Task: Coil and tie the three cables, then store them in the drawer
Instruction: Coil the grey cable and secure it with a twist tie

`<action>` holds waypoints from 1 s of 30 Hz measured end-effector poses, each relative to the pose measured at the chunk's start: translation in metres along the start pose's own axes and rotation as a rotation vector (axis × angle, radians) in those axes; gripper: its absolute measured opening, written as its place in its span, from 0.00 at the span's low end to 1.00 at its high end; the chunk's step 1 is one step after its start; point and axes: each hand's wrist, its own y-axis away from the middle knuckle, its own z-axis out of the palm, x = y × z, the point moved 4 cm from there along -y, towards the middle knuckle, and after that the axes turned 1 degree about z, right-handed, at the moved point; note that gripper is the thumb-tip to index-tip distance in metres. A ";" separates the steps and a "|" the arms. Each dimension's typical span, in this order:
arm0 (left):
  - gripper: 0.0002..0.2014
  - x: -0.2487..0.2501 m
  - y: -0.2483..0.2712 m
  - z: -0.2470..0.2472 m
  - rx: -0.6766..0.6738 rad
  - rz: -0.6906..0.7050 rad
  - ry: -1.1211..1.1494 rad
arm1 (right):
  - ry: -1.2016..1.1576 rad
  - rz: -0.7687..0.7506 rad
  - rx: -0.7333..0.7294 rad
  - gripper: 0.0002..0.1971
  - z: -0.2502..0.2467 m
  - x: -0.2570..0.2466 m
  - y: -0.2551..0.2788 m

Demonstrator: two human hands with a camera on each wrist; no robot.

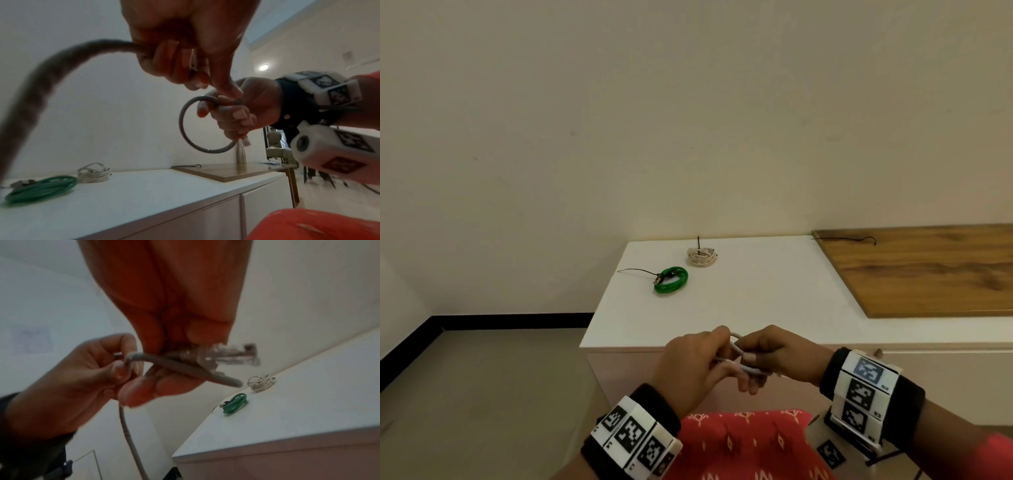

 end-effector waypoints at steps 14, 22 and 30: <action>0.16 -0.010 -0.008 -0.010 0.108 -0.167 0.193 | -0.171 0.038 0.039 0.26 0.012 -0.015 0.004; 0.03 -0.017 -0.009 -0.017 -0.025 -0.114 0.727 | -0.230 0.113 -0.056 0.18 -0.008 -0.028 0.016; 0.08 -0.021 -0.016 -0.013 0.033 -0.228 0.771 | -0.377 0.150 -0.045 0.17 -0.005 -0.023 0.012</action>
